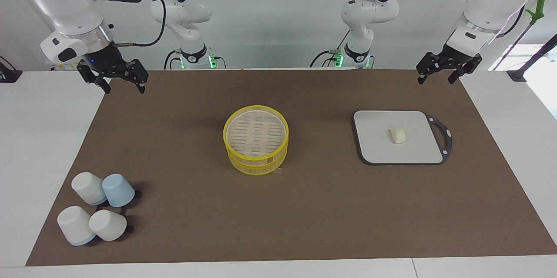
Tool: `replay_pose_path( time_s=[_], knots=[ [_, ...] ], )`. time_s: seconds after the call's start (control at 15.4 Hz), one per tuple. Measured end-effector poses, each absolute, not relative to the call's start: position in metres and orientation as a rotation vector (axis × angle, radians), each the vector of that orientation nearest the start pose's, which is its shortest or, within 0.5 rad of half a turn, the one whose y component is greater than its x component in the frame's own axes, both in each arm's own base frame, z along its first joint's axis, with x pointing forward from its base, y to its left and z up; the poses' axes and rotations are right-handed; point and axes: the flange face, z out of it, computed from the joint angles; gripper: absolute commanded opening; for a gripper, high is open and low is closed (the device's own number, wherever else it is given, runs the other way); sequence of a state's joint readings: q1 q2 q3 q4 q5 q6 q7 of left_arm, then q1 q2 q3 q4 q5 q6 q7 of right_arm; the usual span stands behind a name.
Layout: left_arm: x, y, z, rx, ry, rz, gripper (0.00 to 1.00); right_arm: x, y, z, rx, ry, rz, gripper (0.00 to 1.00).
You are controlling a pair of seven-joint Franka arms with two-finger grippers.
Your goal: Place bun in steamer
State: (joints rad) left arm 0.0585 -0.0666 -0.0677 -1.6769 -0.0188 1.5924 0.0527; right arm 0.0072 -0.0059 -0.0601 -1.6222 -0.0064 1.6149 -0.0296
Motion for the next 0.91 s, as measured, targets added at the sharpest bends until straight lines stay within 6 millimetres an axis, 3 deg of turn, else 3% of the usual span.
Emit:
replay_pose_path(
  time_s=[0.52,0.71,0.84,0.91],
  knots=[
    [0.534,-0.008,0.612,-3.155,0.096,0.027,1.0,0.554,-0.031,0.606,-3.147,0.039,0.014,1.0],
    [0.534,-0.008,0.612,-3.155,0.095,0.027,1.0,0.553,-0.029,0.604,-3.141,-0.053,0.034,1.0],
    [0.534,-0.008,0.613,-3.155,0.095,0.027,1.0,0.56,-0.002,0.608,-3.127,-0.124,0.021,1.0],
    [0.534,-0.008,0.613,-3.155,0.095,0.026,1.0,0.565,0.028,0.611,-3.126,-0.133,0.022,1.0]
  ],
)
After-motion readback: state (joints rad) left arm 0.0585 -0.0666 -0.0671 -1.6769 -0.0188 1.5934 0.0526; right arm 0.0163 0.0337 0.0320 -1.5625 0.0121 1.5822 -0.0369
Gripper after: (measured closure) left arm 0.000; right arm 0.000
